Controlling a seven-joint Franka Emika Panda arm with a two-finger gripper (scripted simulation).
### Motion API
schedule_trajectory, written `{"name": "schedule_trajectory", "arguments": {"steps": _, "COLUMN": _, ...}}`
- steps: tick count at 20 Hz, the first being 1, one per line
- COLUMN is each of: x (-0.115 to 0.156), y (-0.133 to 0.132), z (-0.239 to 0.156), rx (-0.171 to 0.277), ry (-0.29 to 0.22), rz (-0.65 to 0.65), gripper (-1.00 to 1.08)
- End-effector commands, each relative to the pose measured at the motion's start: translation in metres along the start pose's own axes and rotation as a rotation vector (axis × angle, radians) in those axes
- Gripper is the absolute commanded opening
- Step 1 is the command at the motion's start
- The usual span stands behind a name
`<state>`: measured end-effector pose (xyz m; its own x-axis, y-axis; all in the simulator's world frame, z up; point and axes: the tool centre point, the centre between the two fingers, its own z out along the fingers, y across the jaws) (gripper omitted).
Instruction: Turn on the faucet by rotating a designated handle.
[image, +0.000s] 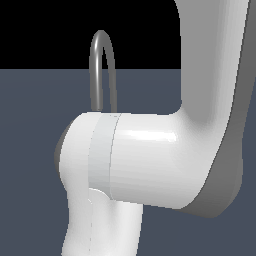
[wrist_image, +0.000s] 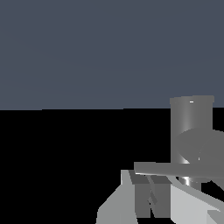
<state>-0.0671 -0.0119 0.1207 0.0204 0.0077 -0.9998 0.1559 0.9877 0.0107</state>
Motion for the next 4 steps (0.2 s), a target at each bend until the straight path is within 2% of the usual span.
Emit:
{"name": "schedule_trajectory", "arguments": {"steps": 1, "x": 0.0145, "y": 0.0059, "z": 0.0012, "rx": -0.098, "ry": 0.019, "rz": -0.011, "gripper": -1.0}}
{"name": "schedule_trajectory", "arguments": {"steps": 4, "x": 0.0192, "y": 0.0029, "z": 0.0019, "rx": -0.103, "ry": 0.019, "rz": -0.013, "gripper": -1.0}}
